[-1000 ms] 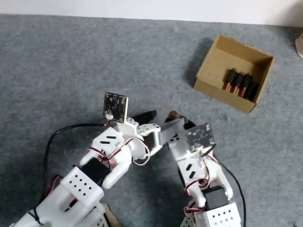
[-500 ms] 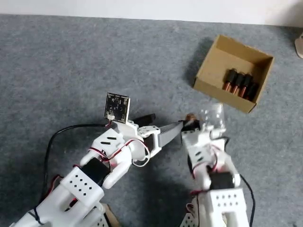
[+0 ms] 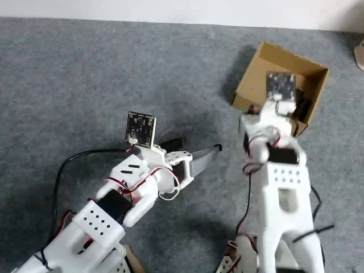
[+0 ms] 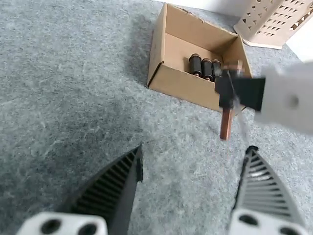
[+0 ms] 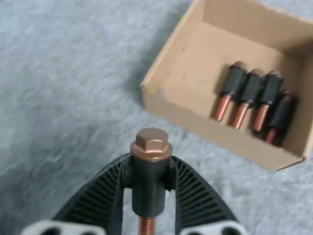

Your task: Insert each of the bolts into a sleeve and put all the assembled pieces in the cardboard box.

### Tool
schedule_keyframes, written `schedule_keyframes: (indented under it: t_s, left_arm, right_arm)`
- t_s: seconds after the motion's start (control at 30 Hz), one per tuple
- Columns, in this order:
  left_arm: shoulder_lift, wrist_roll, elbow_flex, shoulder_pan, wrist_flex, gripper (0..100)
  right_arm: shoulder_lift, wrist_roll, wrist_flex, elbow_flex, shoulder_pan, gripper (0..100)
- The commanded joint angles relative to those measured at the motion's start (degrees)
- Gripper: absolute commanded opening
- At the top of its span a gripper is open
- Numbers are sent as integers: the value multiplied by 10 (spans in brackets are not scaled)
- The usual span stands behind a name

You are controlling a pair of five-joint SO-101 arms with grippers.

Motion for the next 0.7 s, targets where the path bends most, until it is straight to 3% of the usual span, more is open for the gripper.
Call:
schedule_keyframes:
  t_s: [0.0, 0.67]
  left_arm:
    - [-11, 1, -21, -6, 3, 308]
    - [-10, 0, -19, -6, 3, 308]
  right_arm:
    - [62, -5, 3, -100, 14, 5]
    - [493, -56, 172, -616, 61, 5]
